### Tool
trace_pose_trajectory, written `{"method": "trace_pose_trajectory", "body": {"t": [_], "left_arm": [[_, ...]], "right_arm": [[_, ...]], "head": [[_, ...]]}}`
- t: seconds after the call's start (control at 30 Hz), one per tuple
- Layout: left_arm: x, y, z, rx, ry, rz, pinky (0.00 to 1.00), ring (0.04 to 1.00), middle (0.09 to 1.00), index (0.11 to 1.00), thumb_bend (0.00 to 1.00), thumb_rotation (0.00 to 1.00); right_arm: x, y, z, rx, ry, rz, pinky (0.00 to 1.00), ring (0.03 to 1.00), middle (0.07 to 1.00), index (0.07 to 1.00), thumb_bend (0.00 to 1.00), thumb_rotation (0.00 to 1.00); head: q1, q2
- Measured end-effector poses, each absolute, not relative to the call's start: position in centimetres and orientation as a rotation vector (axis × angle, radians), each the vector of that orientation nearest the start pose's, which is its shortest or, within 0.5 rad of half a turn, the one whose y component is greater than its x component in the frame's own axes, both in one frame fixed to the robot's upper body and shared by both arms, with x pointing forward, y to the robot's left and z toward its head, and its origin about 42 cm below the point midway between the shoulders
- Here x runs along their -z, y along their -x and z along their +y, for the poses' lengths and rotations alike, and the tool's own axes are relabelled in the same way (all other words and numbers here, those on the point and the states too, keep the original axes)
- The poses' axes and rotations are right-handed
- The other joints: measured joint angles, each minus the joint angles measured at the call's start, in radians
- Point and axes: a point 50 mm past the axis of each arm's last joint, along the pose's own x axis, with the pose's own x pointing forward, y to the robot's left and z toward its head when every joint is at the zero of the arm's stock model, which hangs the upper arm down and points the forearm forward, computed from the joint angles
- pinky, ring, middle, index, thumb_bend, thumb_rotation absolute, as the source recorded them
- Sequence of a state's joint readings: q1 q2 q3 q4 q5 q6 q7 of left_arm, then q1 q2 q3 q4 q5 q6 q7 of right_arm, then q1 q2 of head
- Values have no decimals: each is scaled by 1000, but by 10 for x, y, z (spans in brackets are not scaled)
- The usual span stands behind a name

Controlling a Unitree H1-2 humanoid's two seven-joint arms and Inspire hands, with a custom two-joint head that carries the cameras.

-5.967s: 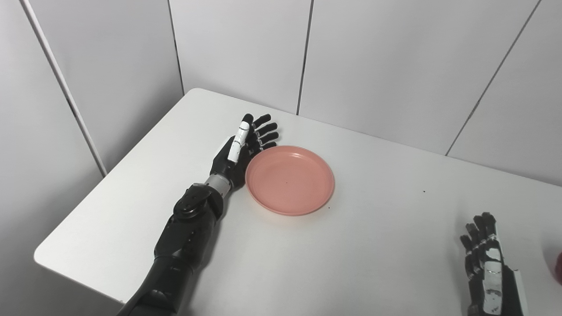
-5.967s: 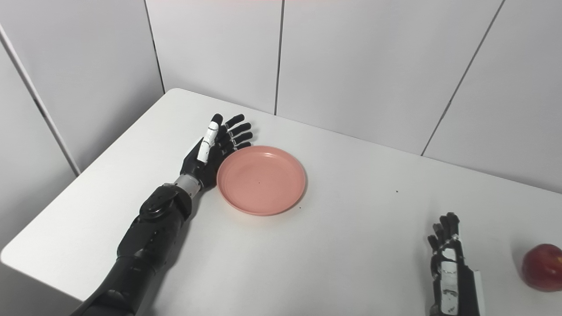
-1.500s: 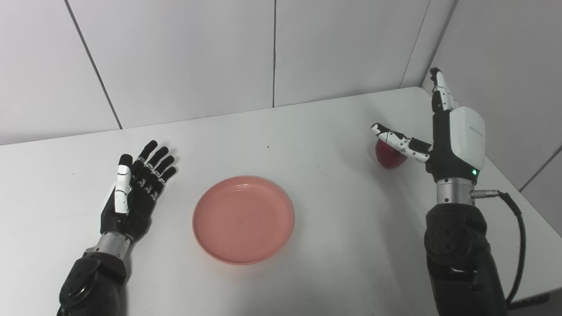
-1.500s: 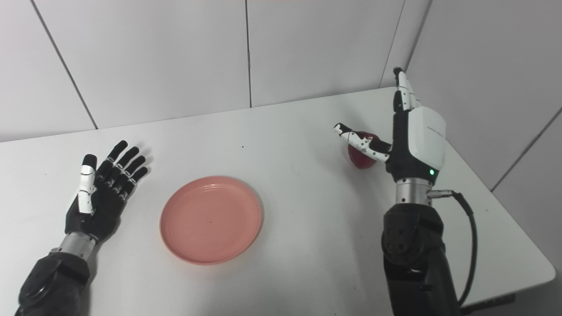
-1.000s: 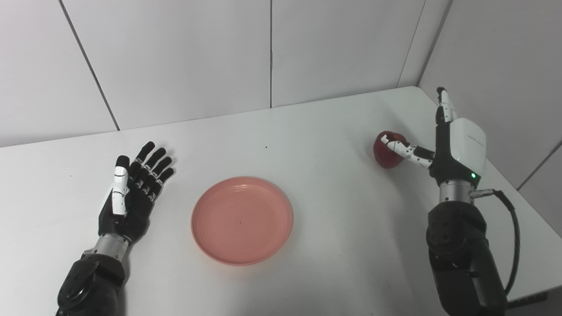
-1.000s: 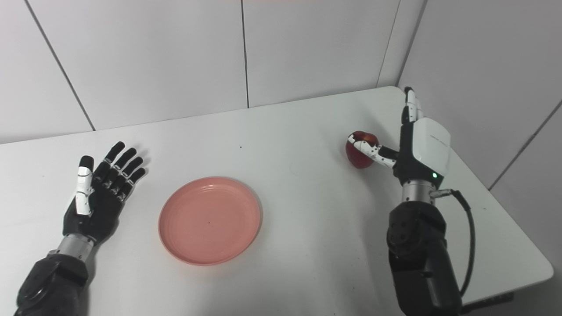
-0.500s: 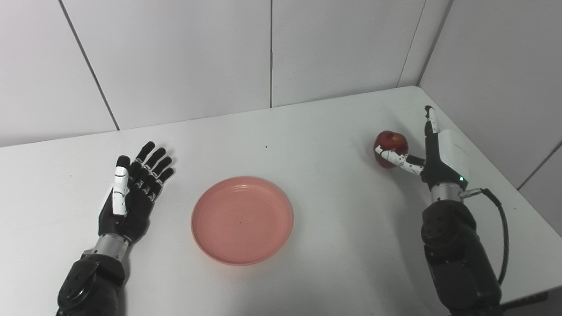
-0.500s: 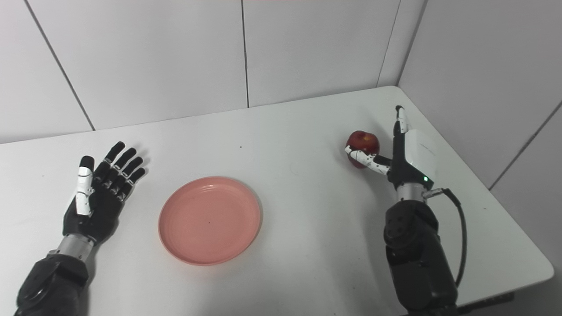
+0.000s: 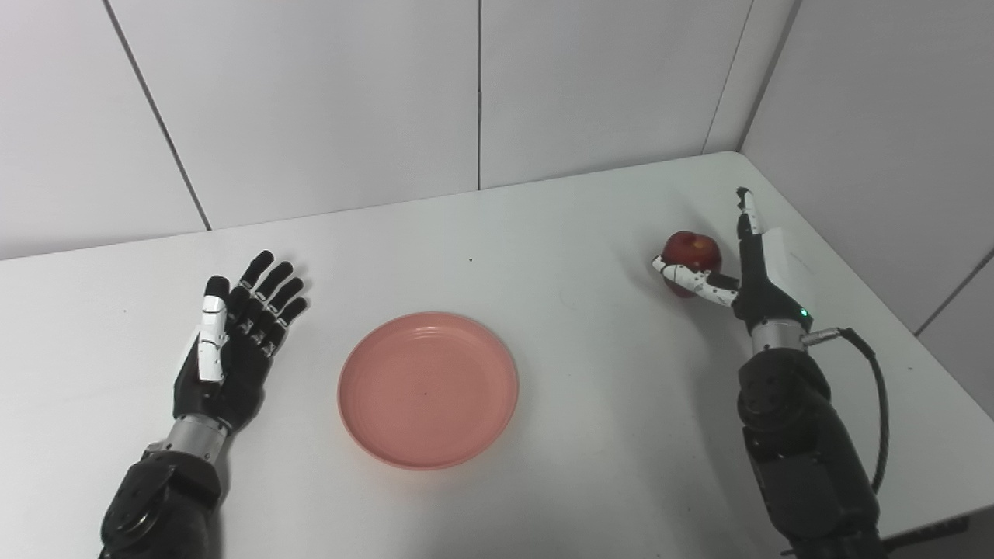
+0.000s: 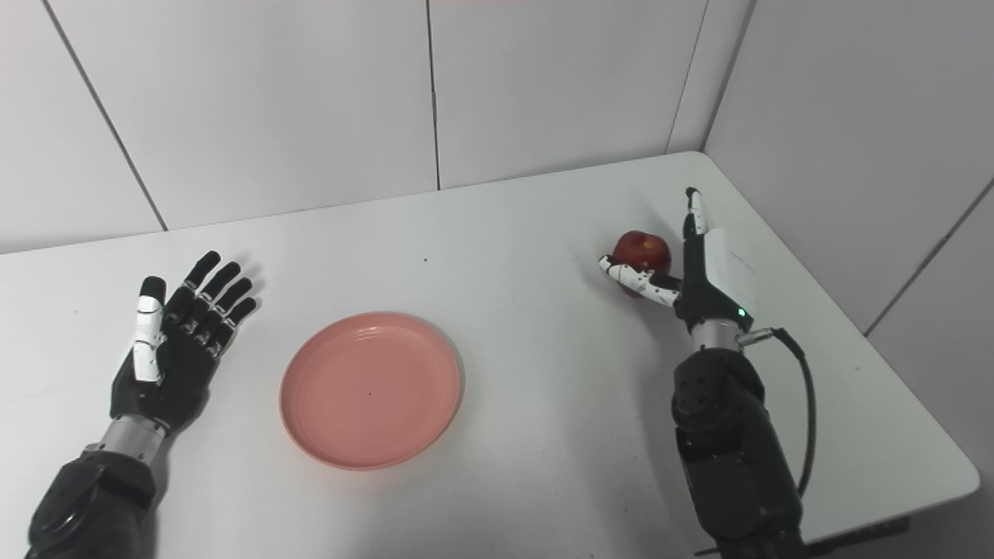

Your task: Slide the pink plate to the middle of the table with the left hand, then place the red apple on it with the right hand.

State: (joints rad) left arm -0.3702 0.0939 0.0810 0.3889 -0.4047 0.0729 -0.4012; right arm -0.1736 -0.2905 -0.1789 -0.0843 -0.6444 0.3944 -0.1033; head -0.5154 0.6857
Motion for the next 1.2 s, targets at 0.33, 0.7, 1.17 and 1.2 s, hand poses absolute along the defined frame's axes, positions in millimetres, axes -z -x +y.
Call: {"method": "trace_pose_trajectory", "body": {"t": [0.33, 0.7, 1.17, 1.2], "left_arm": [[-115, -398, 220, 389, 343, 25, 934, 921, 923, 910, 706, 886], [-115, -398, 220, 390, 343, 26, 935, 922, 924, 912, 711, 890], [-115, -398, 220, 389, 343, 26, 926, 912, 916, 899, 722, 885], [-115, -398, 220, 389, 343, 25, 927, 912, 916, 899, 723, 885]], "right_arm": [[-177, -330, -361, 492, 837, 118, 771, 875, 932, 966, 1000, 530], [-175, -341, -370, 517, 859, 130, 749, 856, 913, 946, 1000, 497], [-181, -349, -369, 523, 867, 122, 699, 793, 833, 860, 1000, 468], [-182, -350, -369, 522, 870, 123, 653, 758, 806, 848, 1000, 471]], "head": [[2, 2], [6, 2], [11, 3], [11, 5]]}}
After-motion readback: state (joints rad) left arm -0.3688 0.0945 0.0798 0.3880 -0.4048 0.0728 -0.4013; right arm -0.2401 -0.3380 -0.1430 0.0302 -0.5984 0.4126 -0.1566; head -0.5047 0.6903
